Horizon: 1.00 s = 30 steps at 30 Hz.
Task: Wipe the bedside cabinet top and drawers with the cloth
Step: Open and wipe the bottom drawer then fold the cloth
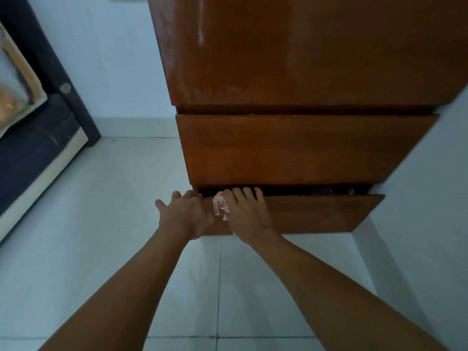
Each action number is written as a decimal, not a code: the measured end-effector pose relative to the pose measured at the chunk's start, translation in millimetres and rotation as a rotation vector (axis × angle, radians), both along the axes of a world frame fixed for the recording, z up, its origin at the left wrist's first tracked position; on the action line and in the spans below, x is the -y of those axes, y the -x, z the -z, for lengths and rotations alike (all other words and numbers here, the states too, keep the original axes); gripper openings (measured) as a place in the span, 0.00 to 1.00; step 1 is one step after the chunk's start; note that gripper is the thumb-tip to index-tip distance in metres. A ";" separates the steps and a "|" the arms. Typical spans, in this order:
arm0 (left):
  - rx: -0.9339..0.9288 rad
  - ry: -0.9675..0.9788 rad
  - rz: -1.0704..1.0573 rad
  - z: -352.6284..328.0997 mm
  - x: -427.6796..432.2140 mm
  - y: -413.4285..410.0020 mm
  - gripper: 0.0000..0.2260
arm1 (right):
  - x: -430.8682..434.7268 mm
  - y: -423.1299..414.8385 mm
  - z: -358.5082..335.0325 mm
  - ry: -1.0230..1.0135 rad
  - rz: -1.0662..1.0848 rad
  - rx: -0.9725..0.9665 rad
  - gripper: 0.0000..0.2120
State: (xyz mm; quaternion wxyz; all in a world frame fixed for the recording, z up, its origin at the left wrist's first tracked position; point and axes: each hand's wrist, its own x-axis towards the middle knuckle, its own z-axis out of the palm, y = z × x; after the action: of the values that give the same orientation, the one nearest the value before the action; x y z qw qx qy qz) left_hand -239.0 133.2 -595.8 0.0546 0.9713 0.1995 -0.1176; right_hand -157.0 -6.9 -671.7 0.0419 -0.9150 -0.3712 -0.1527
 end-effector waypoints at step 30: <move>-0.011 -0.093 -0.032 13.3 16.4 7.4 0.31 | 270.8 -95.0 2.8 0.128 0.517 0.290 0.12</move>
State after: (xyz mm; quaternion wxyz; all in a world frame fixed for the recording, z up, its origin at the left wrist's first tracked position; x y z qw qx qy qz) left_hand -246.4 116.8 -609.1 0.0102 0.9688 0.2204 -0.1128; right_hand -62.1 -277.7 -674.5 -0.1094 -0.9486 -0.1367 -0.2636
